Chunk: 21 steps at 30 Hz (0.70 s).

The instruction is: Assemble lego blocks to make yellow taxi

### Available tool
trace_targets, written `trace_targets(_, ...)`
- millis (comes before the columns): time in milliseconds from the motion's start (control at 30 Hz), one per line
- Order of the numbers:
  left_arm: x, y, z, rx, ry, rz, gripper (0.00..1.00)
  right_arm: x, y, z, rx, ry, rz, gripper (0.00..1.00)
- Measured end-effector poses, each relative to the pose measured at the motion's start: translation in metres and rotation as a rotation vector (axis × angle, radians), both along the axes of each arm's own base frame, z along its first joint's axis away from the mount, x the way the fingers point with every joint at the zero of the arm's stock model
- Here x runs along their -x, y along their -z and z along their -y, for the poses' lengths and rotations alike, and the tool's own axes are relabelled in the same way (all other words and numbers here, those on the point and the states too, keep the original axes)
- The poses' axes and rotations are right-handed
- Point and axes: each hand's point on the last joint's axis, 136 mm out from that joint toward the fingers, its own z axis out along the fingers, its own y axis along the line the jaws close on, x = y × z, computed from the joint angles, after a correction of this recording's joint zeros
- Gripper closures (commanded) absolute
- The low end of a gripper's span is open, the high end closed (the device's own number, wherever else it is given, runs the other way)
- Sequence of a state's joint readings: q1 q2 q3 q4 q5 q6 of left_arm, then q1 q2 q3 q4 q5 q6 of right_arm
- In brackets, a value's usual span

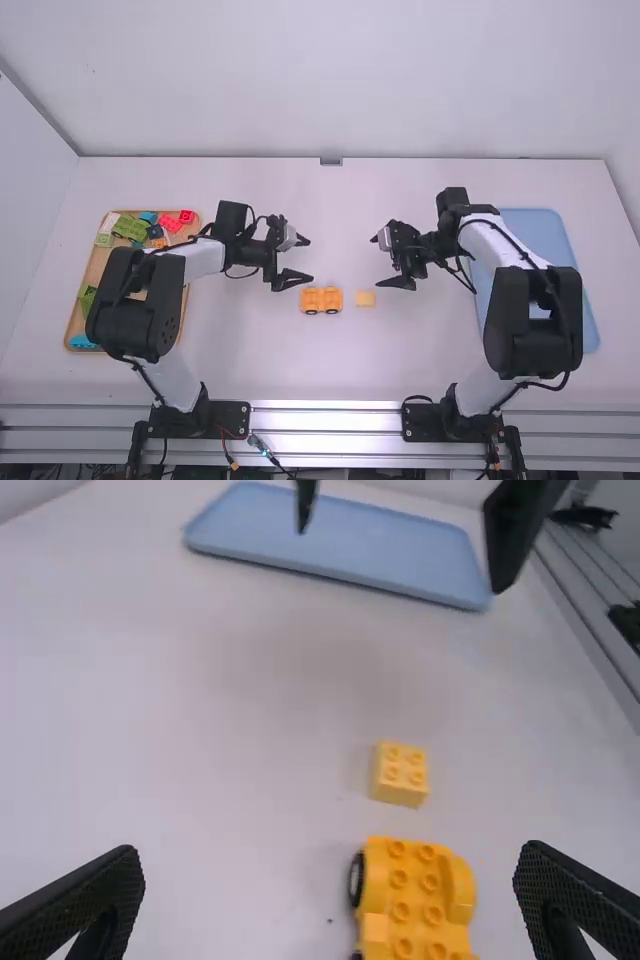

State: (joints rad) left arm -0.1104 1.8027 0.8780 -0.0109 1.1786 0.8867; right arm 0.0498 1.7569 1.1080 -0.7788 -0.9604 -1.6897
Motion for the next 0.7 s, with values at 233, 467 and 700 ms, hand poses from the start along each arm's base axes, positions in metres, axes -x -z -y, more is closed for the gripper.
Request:
trace_targets(233, 0.015, 0.013, -0.001, -0.048, 0.061, 0.072, 0.01, -0.013, 0.030, -0.012, -0.005, 0.096, 0.016, 0.01)
trace_targets(467, 0.033, 0.035, -0.003, -0.086, 0.085, 0.100, 0.01, -0.002, 0.061, -0.021, -0.024, 0.211, -0.075, 0.01)
trace_targets(700, 0.049, 0.047, 0.012, -0.084, 0.133, 0.188, 0.01, 0.014, 0.077, -0.008, 0.004, 0.272, -0.180, 0.10)
